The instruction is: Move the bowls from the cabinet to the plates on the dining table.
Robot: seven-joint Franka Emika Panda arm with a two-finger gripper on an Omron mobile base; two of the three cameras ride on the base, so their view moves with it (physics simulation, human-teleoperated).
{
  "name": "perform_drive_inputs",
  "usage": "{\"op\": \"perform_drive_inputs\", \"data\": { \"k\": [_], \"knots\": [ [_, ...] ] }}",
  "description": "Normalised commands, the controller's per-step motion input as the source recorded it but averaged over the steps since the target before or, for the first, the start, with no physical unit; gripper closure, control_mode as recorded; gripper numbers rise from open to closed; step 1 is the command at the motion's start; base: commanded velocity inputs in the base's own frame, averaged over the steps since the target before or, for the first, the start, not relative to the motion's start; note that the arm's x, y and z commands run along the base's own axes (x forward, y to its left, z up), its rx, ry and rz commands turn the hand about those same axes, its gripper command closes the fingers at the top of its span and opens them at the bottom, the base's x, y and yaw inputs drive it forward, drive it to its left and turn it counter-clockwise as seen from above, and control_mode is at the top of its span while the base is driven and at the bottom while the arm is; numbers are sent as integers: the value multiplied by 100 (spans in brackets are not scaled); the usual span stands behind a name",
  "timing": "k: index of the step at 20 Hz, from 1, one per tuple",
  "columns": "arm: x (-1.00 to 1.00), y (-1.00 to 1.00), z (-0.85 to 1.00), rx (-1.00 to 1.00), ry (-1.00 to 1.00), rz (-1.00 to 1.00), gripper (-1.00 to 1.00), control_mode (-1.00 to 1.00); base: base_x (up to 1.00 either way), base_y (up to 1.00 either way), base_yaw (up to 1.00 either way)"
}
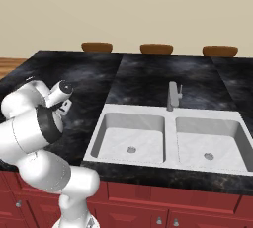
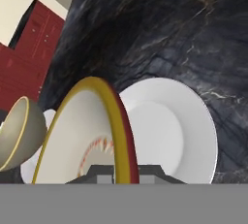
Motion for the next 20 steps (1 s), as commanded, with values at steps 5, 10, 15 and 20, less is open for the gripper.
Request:
{"op": "perform_drive_inputs", "data": {
  "k": [5, 10, 15, 20],
  "knots": [
    [25, 7, -20, 0, 4, 0, 100, -100, 0, 0, 0],
    [35, 1, -28, 0, 0, -1, 100, -100, 0, 0, 0],
    [35, 18, -29, 0, 0, 0, 100, -100, 0, 0, 0],
    [21, 30, -22, 0, 0, 0, 100, -100, 0, 0, 0]
  ]
}}
